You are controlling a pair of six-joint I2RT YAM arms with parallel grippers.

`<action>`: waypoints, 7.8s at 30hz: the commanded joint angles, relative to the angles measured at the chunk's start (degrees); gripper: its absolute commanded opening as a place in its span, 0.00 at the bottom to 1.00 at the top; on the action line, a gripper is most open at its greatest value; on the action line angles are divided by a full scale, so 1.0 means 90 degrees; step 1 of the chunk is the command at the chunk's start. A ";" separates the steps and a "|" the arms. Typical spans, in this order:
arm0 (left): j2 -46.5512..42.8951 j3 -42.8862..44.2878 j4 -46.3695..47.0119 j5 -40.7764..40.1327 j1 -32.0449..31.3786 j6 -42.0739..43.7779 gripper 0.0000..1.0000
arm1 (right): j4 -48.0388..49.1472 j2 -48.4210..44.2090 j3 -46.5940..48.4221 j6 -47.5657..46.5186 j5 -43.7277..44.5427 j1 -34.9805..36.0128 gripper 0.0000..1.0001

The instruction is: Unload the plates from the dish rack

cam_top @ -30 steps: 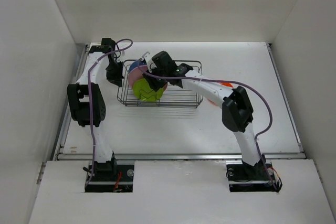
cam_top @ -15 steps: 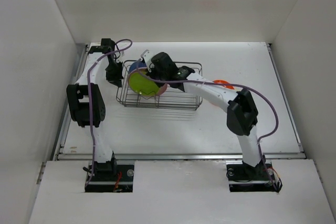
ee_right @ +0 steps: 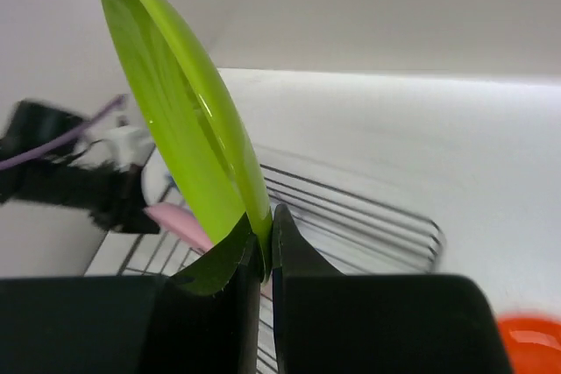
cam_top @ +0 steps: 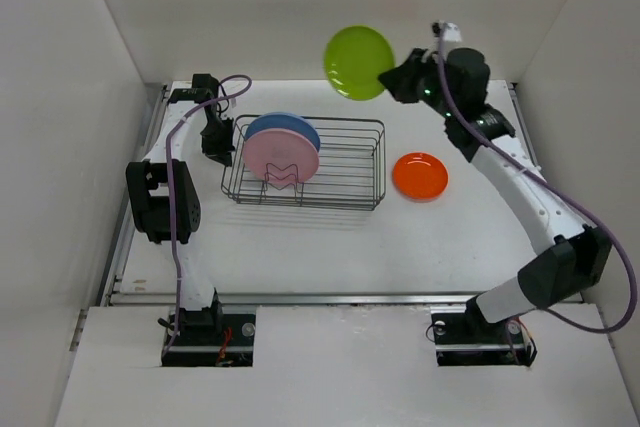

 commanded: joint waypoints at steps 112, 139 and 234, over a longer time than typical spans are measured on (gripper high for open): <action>0.0309 0.0606 -0.0650 -0.0348 0.0453 -0.0371 0.00 | -0.3360 0.0848 -0.2173 -0.1173 0.0672 0.1762 0.56; 0.0367 0.0781 -0.0826 -0.0348 0.0453 -0.0313 0.00 | -0.1867 0.5272 0.4869 -0.2052 0.0899 0.1771 0.79; -0.2083 0.1427 -0.0592 -0.3473 0.1957 -0.1553 1.00 | -0.4309 -0.3967 -0.1840 0.0858 1.2175 0.0189 1.00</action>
